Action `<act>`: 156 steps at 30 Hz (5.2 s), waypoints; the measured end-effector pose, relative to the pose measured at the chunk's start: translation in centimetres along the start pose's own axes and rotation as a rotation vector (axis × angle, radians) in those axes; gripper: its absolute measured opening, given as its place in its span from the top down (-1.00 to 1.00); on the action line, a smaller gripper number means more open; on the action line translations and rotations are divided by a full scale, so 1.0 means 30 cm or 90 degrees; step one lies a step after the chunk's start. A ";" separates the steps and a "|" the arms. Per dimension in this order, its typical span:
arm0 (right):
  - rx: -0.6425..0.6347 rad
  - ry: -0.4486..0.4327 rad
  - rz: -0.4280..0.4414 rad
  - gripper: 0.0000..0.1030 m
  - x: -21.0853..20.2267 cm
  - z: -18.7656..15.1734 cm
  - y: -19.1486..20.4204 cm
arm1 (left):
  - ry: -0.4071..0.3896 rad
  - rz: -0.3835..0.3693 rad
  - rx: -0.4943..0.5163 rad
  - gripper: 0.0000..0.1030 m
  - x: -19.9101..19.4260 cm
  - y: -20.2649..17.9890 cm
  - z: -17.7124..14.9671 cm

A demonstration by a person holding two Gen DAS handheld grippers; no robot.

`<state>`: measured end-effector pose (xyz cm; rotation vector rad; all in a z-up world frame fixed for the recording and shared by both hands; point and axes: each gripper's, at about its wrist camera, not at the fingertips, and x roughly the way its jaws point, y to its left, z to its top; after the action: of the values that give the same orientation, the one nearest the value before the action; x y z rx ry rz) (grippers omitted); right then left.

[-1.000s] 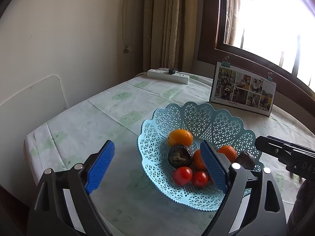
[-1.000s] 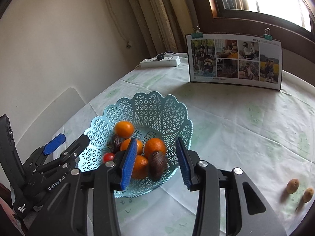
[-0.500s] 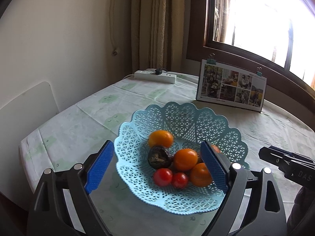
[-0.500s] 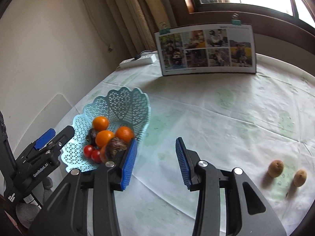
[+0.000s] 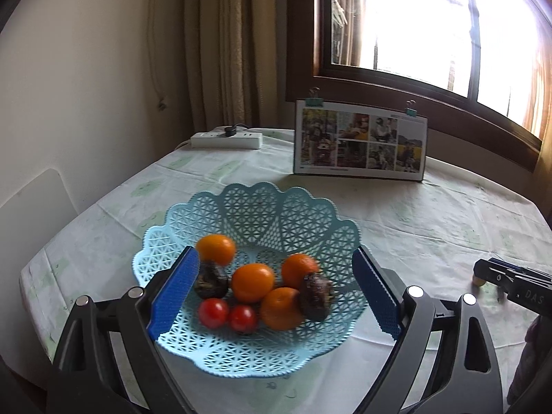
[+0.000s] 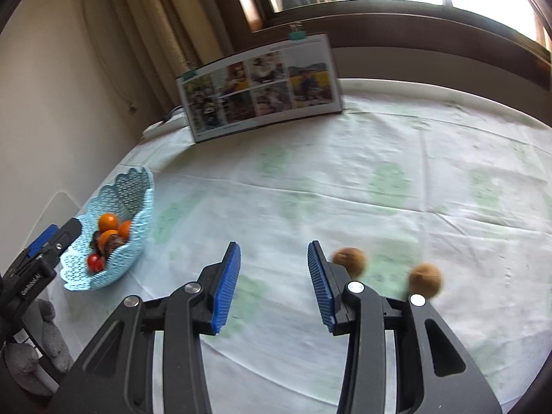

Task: Organize fruits
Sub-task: 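Move the right gripper to the brown kiwis and grasp one, then grasp the other brown kiwi with the left gripper while the right gripper holds its kiwi, then carry the kiwi into the basket with the left gripper and open it, then lower the kiwi into the basket with the right gripper and open it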

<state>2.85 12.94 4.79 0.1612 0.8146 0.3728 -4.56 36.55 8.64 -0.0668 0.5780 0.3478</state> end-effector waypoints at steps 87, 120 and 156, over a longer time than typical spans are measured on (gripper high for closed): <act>0.105 -0.024 -0.088 0.45 -0.068 -0.026 -0.369 | 0.213 -0.349 0.225 0.45 0.233 -0.808 -0.123; 0.073 -0.033 -0.068 0.45 -0.078 -0.045 -0.265 | 0.044 -0.058 0.053 0.45 0.102 -0.164 0.076; -0.141 -0.007 0.121 0.45 0.098 0.111 0.480 | 0.037 0.014 -0.072 0.20 0.066 0.263 0.012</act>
<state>3.35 27.35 9.11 0.0342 0.7430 0.6372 -5.50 44.64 8.14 -0.1800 0.6169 0.4003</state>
